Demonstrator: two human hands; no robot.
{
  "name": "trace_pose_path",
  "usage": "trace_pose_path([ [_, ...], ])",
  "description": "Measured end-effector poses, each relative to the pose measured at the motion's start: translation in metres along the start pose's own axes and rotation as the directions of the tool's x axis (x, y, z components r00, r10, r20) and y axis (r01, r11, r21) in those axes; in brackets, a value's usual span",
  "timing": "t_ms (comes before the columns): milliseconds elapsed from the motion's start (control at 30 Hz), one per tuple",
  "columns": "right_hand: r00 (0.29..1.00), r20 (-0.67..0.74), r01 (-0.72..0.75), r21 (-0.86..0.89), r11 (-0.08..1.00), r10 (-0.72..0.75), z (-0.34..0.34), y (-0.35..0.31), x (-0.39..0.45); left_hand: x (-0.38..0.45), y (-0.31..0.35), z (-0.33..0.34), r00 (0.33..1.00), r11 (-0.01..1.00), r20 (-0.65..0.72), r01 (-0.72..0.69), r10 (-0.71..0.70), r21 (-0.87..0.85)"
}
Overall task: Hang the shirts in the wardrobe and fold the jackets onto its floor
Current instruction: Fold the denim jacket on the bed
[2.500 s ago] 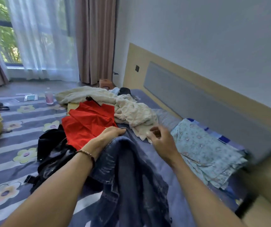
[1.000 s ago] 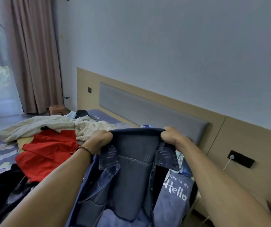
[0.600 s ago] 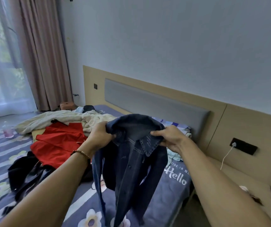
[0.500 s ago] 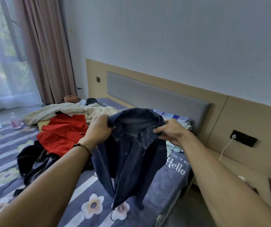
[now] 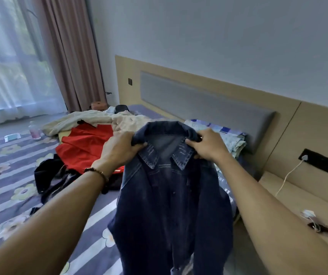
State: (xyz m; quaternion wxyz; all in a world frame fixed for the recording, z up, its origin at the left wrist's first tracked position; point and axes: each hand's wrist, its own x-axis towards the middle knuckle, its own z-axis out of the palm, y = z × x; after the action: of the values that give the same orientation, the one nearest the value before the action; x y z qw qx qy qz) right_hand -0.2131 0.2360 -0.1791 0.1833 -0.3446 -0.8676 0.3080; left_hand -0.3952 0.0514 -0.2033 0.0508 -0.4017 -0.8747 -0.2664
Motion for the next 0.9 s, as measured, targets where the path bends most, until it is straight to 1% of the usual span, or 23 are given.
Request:
trace_pose_path([
  [33,1.0,0.006,-0.029,0.002,1.0,0.029,0.017,0.014,0.002,-0.003,-0.008,0.02,1.0,1.0,0.025,0.012,-0.012,0.013],
  [100,0.993,0.051,-0.102,-0.024,0.994,0.103,0.068,0.054,0.021,0.002,-0.035,0.081,0.992,0.997,0.108,0.053,-0.058,0.049],
  [167,0.986,0.084,-0.138,-0.044,0.989,0.142,0.108,0.085,0.04,0.007,-0.061,0.132,0.981,0.993,0.163,0.101,-0.109,0.057],
  [233,0.982,0.092,-0.163,-0.049,0.985,0.167,0.145,0.106,0.08,0.03,-0.09,0.178,0.968,0.979,0.146,0.199,-0.203,0.041],
  [300,0.982,0.12,-0.142,-0.035,0.989,0.145,0.176,0.113,0.123,0.057,-0.111,0.205,0.952,0.959,0.118,0.282,-0.282,0.019],
  [333,0.978,0.147,-0.15,0.003,0.989,0.148,0.195,0.115,0.15,0.077,-0.125,0.223,0.938,0.942,0.09,0.336,-0.333,-0.018],
  [367,0.973,0.18,-0.165,0.084,0.983,0.148,0.211,0.116,0.173,0.091,-0.134,0.233,0.918,0.917,0.077,0.395,-0.39,-0.058],
  [400,0.961,0.214,-0.213,0.172,0.962,0.175,0.229,0.119,0.19,0.103,-0.143,0.245,0.902,0.899,0.082,0.43,-0.424,-0.084],
  [433,0.945,0.23,-0.291,0.268,0.918,0.233,0.248,0.13,0.203,0.11,-0.15,0.261,0.89,0.89,0.112,0.451,-0.443,-0.064],
  [467,0.92,0.222,-0.378,0.282,0.882,0.323,0.264,0.144,0.21,0.114,-0.158,0.279,0.887,0.896,0.147,0.444,-0.437,-0.016],
  [500,0.901,0.199,-0.427,0.261,0.866,0.384,0.28,0.163,0.209,0.111,-0.163,0.298,0.893,0.912,0.187,0.409,-0.409,0.039],
  [533,0.871,0.204,-0.482,0.18,0.858,0.446,0.294,0.182,0.202,0.105,-0.168,0.32,0.903,0.934,0.239,0.348,-0.356,0.08],
  [567,0.834,0.231,-0.529,0.081,0.844,0.501,0.318,0.211,0.192,0.097,-0.173,0.351,0.9,0.958,0.327,0.267,-0.287,0.107],
  [600,0.793,0.286,-0.55,-0.04,0.834,0.537,0.336,0.235,0.178,0.087,-0.174,0.378,0.882,0.977,0.421,0.184,-0.214,0.112],
  [633,0.756,0.351,-0.542,-0.138,0.829,0.553,0.354,0.257,0.164,0.075,-0.174,0.401,0.839,0.987,0.521,0.122,-0.158,0.103],
  [667,0.718,0.401,-0.535,-0.203,0.82,0.568,0.369,0.275,0.151,0.063,-0.174,0.424,0.779,0.992,0.615,0.088,-0.124,0.089],
  [733,0.672,0.455,-0.487,-0.323,0.812,0.584,0.402,0.311,0.132,0.044,-0.177,0.472,0.635,0.996,0.768,0.048,-0.087,0.073],
  [767,0.686,0.445,-0.422,-0.4,0.814,0.575,0.414,0.324,0.125,0.037,-0.178,0.49,0.578,0.997,0.812,0.04,-0.077,0.067],
  [800,0.718,0.429,-0.332,-0.481,0.811,0.548,0.426,0.336,0.12,0.03,-0.179,0.509,0.536,0.997,0.841,0.029,-0.071,0.066],
  [833,0.764,0.408,-0.233,-0.547,0.804,0.5,0.432,0.341,0.117,0.025,-0.179,0.519,0.513,0.997,0.855,0.005,-0.072,0.081],
  [867,0.802,0.39,-0.165,-0.583,0.796,0.452,0.434,0.347,0.118,0.024,-0.178,0.526,0.517,0.993,0.853,-0.035,-0.075,0.109],
  [900,0.822,0.363,-0.166,-0.585,0.794,0.44,0.431,0.35,0.122,0.025,-0.177,0.53,0.541,0.985,0.836,-0.079,-0.089,0.155],
])
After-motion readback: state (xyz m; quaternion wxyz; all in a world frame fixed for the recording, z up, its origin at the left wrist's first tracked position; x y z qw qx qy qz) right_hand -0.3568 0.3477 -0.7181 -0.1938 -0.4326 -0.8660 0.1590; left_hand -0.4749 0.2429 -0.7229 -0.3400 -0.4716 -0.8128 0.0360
